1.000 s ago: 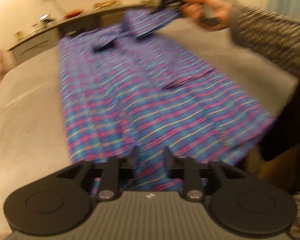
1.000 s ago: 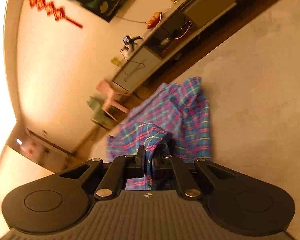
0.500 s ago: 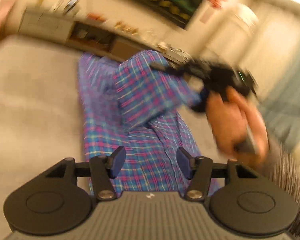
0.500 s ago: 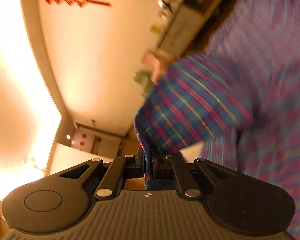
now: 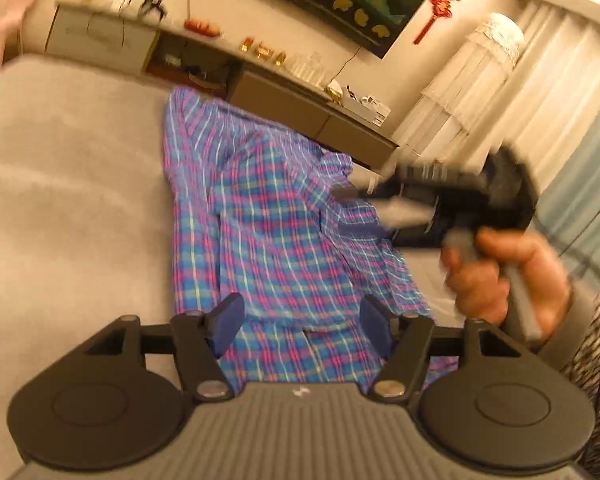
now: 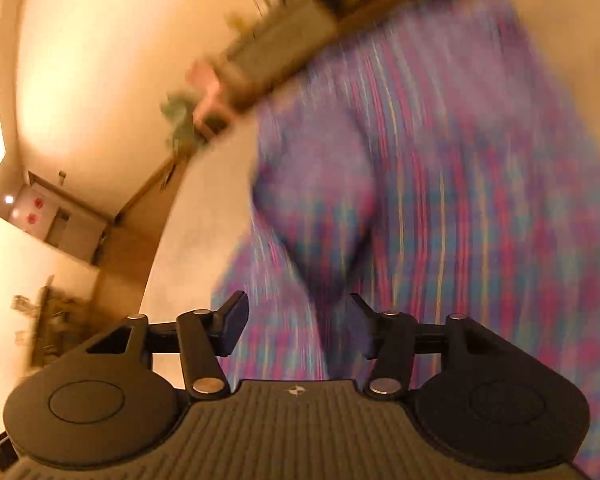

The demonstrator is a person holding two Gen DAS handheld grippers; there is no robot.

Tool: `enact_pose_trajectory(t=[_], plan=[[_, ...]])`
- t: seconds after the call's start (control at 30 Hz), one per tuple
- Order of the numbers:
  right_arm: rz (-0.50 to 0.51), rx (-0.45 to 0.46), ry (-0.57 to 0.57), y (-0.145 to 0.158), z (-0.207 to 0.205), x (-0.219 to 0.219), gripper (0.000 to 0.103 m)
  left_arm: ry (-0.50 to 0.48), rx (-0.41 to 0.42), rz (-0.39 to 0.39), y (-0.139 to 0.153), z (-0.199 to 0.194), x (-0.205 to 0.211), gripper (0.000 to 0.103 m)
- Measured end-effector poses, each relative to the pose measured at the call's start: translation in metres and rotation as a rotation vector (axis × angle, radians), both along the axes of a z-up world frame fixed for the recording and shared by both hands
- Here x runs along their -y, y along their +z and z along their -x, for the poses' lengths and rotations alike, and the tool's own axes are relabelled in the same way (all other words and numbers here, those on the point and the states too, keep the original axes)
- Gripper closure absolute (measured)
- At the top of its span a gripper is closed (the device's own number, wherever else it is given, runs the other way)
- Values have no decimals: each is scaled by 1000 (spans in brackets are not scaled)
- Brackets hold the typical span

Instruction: Fold clothes

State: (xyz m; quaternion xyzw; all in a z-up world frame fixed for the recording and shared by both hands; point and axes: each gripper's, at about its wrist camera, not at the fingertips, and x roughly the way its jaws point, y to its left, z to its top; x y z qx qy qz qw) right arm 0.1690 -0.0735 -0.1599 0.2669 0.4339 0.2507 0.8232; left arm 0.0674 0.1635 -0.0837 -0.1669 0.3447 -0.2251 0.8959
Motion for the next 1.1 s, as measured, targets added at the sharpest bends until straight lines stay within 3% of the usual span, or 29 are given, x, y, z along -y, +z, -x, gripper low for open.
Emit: enact_pose_trajectory(t=[0.1,0.13,0.17,0.27,0.33,0.4,0.53,0.63,0.8,0.87,0.9,0.97,1.03,1.1], plan=[[122,174,-24,26,-22,-22,46,-43,2,-29,1,6,7,38],[179,191,-11,21,-34,-35,47,-66,-2,-50,0,5,13,38],[237,207,4,16,-45,-48,47,-88,-6,-86,-2,6,19,38],[413,130,86,-24,-76,-89,52,-148,-27,-216,-9,15,32,43],[501,172,121,-28,-78,-103,55,-178,-34,-280,-13,26,33,45],[491,196,112,-13,-66,-97,54,-196,-30,-315,-12,43,27,46],[368,256,174,23,1,-72,50,-242,18,-386,-3,89,17,46],[282,216,317,25,60,-61,49,-323,44,-447,-2,123,26,47],[232,201,582,16,139,-100,49,-354,34,-530,-17,159,38,47],[255,218,667,8,166,-119,50,-374,20,-545,-23,168,39,63],[292,218,682,0,170,-127,51,-388,15,-551,-25,172,40,79],[346,241,680,-10,180,-135,56,-442,19,-523,-23,186,42,81],[362,262,644,-10,186,-132,61,-521,24,-462,-18,203,48,94],[357,261,613,-9,189,-124,61,-565,52,-439,-12,220,55,92]])
